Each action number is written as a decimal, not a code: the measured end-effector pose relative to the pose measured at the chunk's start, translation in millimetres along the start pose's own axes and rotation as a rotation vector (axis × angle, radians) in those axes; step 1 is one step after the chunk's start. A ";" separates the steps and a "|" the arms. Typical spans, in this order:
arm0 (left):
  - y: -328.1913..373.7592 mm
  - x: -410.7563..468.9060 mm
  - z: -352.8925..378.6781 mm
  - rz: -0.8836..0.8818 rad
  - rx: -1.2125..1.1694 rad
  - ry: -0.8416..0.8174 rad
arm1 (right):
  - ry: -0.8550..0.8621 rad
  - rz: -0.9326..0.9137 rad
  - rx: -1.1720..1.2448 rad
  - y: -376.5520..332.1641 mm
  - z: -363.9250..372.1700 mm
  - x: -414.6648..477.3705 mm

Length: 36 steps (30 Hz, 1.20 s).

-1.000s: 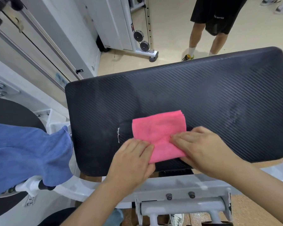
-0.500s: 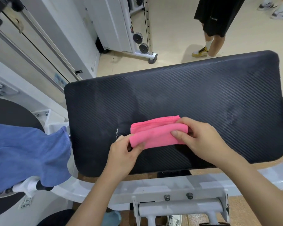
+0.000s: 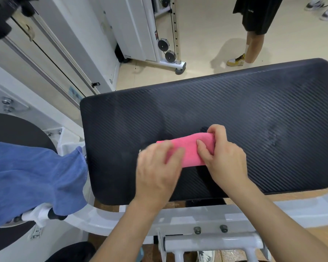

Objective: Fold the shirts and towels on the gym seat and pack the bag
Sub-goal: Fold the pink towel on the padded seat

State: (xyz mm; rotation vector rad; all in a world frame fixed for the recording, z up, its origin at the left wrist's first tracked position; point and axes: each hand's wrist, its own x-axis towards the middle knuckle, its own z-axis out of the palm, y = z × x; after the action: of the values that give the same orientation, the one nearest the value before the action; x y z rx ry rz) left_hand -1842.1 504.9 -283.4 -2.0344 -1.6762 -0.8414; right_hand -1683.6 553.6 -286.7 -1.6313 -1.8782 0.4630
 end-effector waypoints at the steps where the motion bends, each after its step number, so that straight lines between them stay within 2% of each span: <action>1: 2.3 -2.0 5.1 0.105 0.003 -0.034 | -0.006 0.018 0.002 -1.0 -0.5 0.7; 4: -3.9 -14.1 19.2 0.194 0.041 -0.197 | -0.063 0.075 0.059 -3.1 -4.0 4.2; 6: -13.4 -17.0 23.2 0.192 0.016 -0.177 | -0.037 0.021 0.084 -3.8 -8.7 2.1; 9: -18.5 -11.5 25.8 0.191 -0.047 -0.152 | 0.080 -0.288 -0.101 -1.2 -14.6 -5.8; 11: -19.5 -8.1 26.7 0.198 -0.051 -0.167 | -0.035 -0.503 -0.270 7.4 -18.8 -3.9; 13: -19.6 -4.7 24.0 0.193 -0.050 -0.199 | -0.171 -0.627 -0.415 19.0 -20.6 3.5; 18: -21.8 9.1 10.6 0.175 -0.041 -0.262 | -0.146 -0.709 -0.329 40.2 -15.8 28.0; 22: -32.9 14.2 8.4 0.058 -0.023 -0.361 | -0.156 -0.722 -0.296 44.3 -10.1 29.6; 26: -34.4 26.8 5.2 -0.020 -0.063 -0.416 | -0.184 -0.633 -0.216 45.8 -7.5 30.0; 28: -35.8 37.2 -2.8 -0.067 -0.129 -0.458 | -0.180 -0.513 -0.051 39.2 -7.3 29.4; 30: -38.4 44.8 -12.6 -0.129 -0.218 -0.514 | -0.177 -0.316 0.212 27.0 -14.6 31.4; 32: -37.0 44.4 -28.4 -0.310 -0.367 -0.566 | -0.315 -0.079 0.530 12.5 -27.9 35.4; 34: -31.6 36.6 -46.9 -0.580 -0.571 -0.569 | -0.488 0.144 0.931 -1.3 -38.3 36.2; 36: -24.9 21.2 -62.4 -0.790 -0.771 -0.518 | -0.535 0.353 1.216 -18.5 -38.1 29.7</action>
State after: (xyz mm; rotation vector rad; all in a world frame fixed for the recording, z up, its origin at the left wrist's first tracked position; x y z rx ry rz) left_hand -1877.0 487.4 -224.8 -2.1354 -2.8935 -1.4780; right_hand -1675.3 574.5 -240.1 -0.9698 -1.0839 1.8768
